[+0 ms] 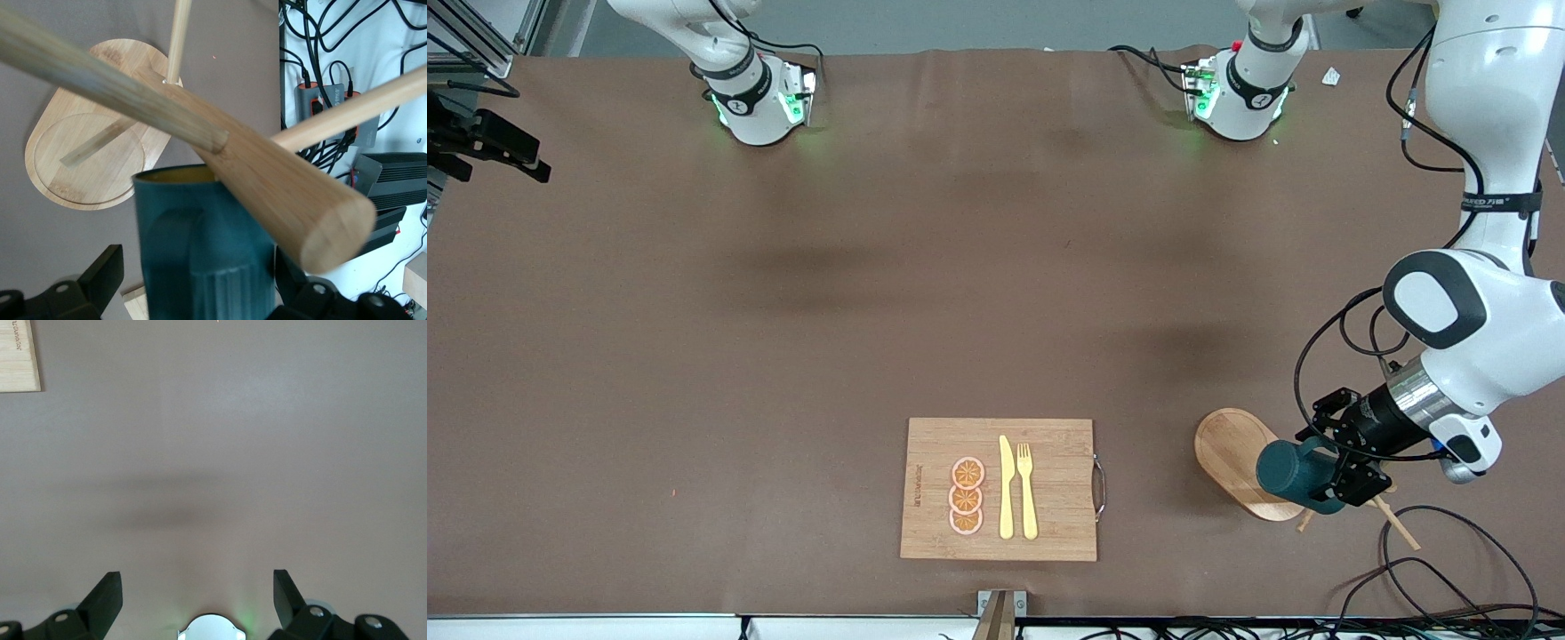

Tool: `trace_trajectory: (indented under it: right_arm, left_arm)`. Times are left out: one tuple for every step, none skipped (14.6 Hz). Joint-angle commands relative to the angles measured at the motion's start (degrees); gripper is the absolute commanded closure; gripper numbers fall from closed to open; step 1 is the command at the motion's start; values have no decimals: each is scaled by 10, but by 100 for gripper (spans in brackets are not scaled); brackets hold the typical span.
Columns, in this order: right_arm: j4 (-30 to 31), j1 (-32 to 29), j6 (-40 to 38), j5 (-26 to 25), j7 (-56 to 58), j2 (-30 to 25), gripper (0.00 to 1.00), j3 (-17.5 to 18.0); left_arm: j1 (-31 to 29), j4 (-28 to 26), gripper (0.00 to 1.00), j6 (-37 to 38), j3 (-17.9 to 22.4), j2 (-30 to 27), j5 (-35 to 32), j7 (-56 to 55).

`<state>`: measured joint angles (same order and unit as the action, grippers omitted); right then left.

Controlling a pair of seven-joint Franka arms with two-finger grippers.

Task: Transfer cup from left to right arm and place
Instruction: 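Close the left gripper on the teal mug and lift it off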

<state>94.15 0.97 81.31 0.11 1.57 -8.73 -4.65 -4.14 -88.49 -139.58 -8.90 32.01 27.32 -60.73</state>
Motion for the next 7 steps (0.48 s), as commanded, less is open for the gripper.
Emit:
trace_trajectory:
  right_arm:
    - [6, 3, 1, -2, 1, -9, 0, -1]
    - [6, 3, 2, -2, 1, -9, 0, -2]
    - [6, 3, 2, -2, 1, -9, 0, -1]
    - [6, 4, 2, -2, 1, -9, 0, -1]
    - [6, 4, 2, -2, 1, -9, 0, -1]
    - [6, 4, 3, -2, 1, -9, 0, -1]
    - [5, 4, 3, -1, 1, -9, 0, -1]
  left_arm:
    - [2, 12, 4, -4, -2, 6, 8, -3]
    - [2, 12, 10, -4, -2, 7, 9, -3]
    - [2, 12, 16, -4, -2, 6, 9, -3]
    - [2, 12, 19, -4, -2, 6, 10, -3]
    - [2, 12, 21, -4, -2, 4, 9, -3]
    - [1, 12, 22, -4, -3, 2, 9, -4]
    - [1, 12, 22, -4, -9, 1, 9, -6]
